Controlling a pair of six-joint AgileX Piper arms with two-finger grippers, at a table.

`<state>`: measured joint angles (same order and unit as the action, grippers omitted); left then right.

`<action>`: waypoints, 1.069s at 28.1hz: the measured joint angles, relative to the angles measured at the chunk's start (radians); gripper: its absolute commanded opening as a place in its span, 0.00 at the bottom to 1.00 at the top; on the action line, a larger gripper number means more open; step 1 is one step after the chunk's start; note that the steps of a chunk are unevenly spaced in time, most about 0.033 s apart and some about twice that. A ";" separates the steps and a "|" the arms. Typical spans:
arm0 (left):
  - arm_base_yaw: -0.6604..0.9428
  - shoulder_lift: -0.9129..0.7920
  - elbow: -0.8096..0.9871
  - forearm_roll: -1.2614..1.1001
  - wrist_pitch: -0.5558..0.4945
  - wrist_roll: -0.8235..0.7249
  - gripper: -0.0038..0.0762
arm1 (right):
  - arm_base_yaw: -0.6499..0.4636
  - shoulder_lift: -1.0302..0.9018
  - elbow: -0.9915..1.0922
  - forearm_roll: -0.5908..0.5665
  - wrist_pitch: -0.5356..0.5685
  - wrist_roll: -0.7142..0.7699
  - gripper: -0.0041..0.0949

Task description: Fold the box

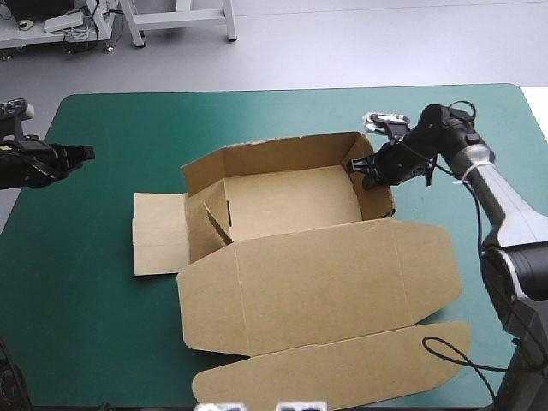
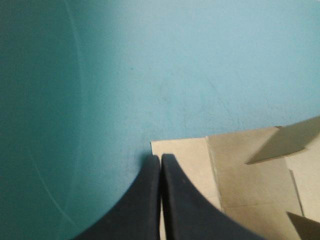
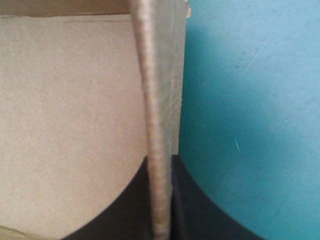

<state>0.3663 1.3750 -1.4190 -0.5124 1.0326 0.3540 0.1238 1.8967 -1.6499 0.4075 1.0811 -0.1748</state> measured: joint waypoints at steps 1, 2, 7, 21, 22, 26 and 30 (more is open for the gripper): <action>0.021 0.002 0.000 -0.013 -0.004 0.000 0.04 | -0.016 -0.016 -0.011 0.014 0.017 -0.011 0.02; 0.044 0.006 0.000 -0.032 -0.004 0.001 0.04 | -0.038 -0.029 -0.021 0.032 0.032 -0.023 0.02; 0.137 0.048 0.005 -0.156 0.026 0.063 0.04 | -0.161 -0.115 -0.077 0.177 0.097 -0.091 0.02; 0.178 0.289 0.011 -0.855 0.170 0.335 0.04 | -0.325 -0.307 -0.120 0.541 0.162 -0.192 0.02; 0.166 0.296 0.011 -0.881 0.166 0.339 0.04 | -0.325 -0.312 -0.120 0.550 0.166 -0.196 0.02; 0.087 0.299 0.011 -0.951 0.165 0.342 0.04 | -0.325 -0.314 -0.121 0.575 0.166 -0.202 0.03; -0.046 0.262 0.011 -0.998 0.166 0.343 0.04 | -0.325 -0.314 -0.121 0.582 0.144 -0.202 0.03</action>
<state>0.3204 1.6373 -1.4081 -1.5102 1.1982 0.6968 -0.2013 1.5825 -1.7711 0.9893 1.2251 -0.3765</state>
